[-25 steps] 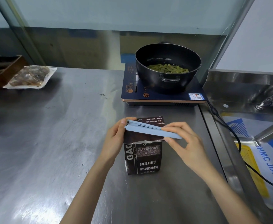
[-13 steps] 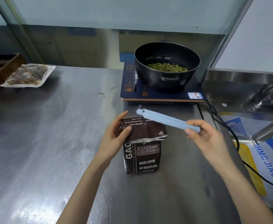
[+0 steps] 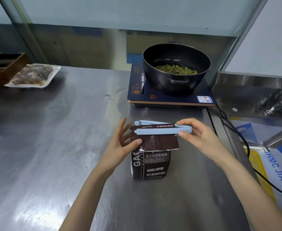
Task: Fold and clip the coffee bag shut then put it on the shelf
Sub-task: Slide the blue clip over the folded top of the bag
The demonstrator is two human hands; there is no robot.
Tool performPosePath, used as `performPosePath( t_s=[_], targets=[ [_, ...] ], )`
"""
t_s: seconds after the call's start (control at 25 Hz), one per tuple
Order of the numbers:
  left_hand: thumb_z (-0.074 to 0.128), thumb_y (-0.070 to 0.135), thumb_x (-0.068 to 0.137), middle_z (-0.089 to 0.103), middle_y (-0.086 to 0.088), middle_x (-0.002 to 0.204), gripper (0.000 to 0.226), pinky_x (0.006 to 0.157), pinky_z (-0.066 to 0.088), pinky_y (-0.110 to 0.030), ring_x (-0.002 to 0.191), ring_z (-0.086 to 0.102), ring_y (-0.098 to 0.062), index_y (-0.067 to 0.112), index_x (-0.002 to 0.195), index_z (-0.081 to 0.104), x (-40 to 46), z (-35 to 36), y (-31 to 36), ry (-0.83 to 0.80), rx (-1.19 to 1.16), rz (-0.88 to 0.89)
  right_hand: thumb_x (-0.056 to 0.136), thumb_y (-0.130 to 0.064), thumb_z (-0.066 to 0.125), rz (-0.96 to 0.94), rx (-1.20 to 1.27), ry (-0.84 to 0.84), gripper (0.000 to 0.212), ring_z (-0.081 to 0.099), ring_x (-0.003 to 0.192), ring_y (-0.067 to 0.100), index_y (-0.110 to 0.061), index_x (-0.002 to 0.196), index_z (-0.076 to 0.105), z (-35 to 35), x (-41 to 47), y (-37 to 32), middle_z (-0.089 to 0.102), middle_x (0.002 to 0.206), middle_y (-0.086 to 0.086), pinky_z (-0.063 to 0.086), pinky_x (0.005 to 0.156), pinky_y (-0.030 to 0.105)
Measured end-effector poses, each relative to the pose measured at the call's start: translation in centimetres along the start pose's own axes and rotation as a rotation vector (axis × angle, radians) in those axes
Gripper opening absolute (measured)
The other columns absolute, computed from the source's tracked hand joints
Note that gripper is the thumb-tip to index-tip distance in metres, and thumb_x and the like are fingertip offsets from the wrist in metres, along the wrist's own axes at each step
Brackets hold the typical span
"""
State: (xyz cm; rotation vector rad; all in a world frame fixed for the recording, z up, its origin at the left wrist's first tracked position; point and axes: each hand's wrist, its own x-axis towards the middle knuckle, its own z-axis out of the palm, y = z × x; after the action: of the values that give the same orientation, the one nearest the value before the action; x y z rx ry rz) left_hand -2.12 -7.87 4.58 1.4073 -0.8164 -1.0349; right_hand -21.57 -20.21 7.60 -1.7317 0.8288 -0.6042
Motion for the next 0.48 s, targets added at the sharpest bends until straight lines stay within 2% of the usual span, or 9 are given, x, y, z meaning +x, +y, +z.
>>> performPosePath(
  t_s=[0.08,0.16,0.28,0.36,0.48],
  targets=[
    [0.060,0.010,0.079,0.032,0.008,0.146,0.077,0.081,0.049,-0.011,0.120,0.046,-0.006,0.030,0.139,0.016,-0.1,0.0,0.0,0.007,0.001,-0.021,0.081,-0.007,0.060,0.005,0.007,-0.018,0.028,0.058,0.085,-0.013,-0.032,0.092,0.057,0.3,0.3,0.1,0.061,0.101,-0.014,0.044,0.076,0.001],
    [0.060,0.009,0.079,0.033,0.009,0.143,0.077,0.078,0.048,-0.005,0.121,0.043,-0.007,0.028,0.140,0.016,-0.2,0.1,0.1,0.012,-0.005,-0.033,0.081,-0.008,0.060,0.016,-0.003,-0.037,0.029,0.058,0.091,-0.009,-0.034,0.094,0.056,0.6,0.6,0.1,0.060,0.104,-0.014,0.044,0.076,0.000],
    [0.059,0.009,0.080,0.039,0.010,0.130,0.074,0.072,0.045,0.002,0.113,0.046,-0.006,0.025,0.140,0.018,-0.3,0.1,0.2,0.020,-0.002,-0.045,0.082,-0.009,0.060,0.027,-0.009,-0.058,0.030,0.058,0.097,0.000,-0.037,0.093,0.056,1.0,1.0,0.3,0.062,0.102,-0.011,0.045,0.076,0.001],
    [0.059,0.013,0.081,0.043,0.012,0.124,0.069,0.071,0.045,0.002,0.111,0.049,-0.006,0.025,0.139,0.022,-0.3,0.0,0.2,0.044,0.010,-0.048,0.082,-0.009,0.060,0.025,-0.003,-0.056,0.030,0.059,0.094,-0.001,-0.037,0.092,0.057,1.3,1.2,0.3,0.062,0.101,-0.011,0.046,0.077,0.002],
    [0.057,0.018,0.082,0.054,0.019,0.111,0.054,0.066,0.045,0.001,0.094,0.058,0.009,0.025,0.132,0.035,-0.4,-0.1,0.3,0.082,0.019,-0.034,0.082,-0.009,0.059,0.023,0.000,-0.034,0.029,0.060,0.086,-0.007,-0.037,0.089,0.057,1.8,1.2,0.3,0.062,0.097,-0.013,0.046,0.074,0.002]
  ],
)
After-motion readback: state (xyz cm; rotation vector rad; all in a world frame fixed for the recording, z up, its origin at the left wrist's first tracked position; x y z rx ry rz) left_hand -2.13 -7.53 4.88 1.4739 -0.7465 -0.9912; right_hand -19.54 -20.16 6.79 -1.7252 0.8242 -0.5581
